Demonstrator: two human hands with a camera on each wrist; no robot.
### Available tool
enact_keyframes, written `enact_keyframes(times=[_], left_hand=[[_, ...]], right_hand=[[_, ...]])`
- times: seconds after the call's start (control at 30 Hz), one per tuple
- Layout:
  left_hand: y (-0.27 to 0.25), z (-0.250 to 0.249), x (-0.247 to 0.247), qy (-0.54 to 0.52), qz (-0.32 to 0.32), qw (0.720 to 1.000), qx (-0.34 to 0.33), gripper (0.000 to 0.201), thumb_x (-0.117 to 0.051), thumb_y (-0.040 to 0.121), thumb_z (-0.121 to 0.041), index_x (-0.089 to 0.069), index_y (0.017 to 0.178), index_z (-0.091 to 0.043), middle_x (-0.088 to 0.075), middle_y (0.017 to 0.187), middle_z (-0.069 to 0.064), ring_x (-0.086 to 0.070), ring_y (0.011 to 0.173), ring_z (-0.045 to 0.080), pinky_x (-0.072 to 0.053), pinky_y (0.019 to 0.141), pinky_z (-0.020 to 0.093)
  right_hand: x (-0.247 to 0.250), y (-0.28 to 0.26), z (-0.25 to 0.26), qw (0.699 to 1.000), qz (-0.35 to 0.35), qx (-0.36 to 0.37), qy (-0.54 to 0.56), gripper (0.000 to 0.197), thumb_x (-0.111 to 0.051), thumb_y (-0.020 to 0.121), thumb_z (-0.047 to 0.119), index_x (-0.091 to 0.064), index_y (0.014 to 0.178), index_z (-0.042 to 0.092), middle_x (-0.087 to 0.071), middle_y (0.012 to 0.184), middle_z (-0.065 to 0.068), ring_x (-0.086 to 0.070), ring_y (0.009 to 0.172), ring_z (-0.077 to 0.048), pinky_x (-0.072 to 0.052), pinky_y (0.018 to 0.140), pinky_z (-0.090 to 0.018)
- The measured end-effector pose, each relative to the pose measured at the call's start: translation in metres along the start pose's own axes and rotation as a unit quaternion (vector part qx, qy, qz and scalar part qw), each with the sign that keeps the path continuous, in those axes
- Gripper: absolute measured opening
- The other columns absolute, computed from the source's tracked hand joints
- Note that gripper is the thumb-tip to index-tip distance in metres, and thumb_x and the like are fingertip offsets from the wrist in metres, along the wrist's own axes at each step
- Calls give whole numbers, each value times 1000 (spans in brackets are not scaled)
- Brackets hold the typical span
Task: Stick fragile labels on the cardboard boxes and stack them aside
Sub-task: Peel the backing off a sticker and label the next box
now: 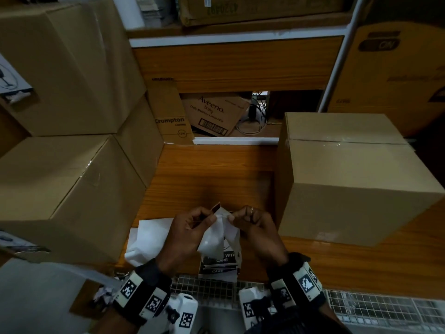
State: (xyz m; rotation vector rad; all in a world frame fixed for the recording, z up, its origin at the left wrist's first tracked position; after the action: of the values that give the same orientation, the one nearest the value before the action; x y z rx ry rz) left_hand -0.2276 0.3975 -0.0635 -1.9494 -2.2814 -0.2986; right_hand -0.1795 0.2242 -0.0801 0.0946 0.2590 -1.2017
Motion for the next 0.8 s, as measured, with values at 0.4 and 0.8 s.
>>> enact_keyframes(times=[0.4,0.8], left_hand=[[-5,10,9,-2,18,1000,6,14,-67,96,-9,-77,87,-13,-76,89,8,-71,90,21,-53,82,35],[-8,8,7,-2,47,998,-38,35,-60,91,-40,-69,92,-7,-62,83,23,-57,82,45,-42,73,40]], right_hand=[[-8,-2,7,999,27,-26,-27,25,-78,88,7,-72,111,2,-79,102,-12,-76,95,-26,-63,76,-42],[-17,0,3,996,33,40,-67,10,-71,93,6,-79,90,-1,-80,90,-10,-77,89,-25,-60,80,-32]])
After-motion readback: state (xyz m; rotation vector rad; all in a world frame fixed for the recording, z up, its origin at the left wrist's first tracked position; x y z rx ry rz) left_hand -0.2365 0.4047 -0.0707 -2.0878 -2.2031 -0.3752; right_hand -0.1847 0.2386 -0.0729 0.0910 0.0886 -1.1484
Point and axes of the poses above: each hand's wrist, its own y-axis towards the middle knuckle, its own x-axis out of the back of the hand, z = x × y, the point moved 3 cm from there along y, towards the middle knuckle
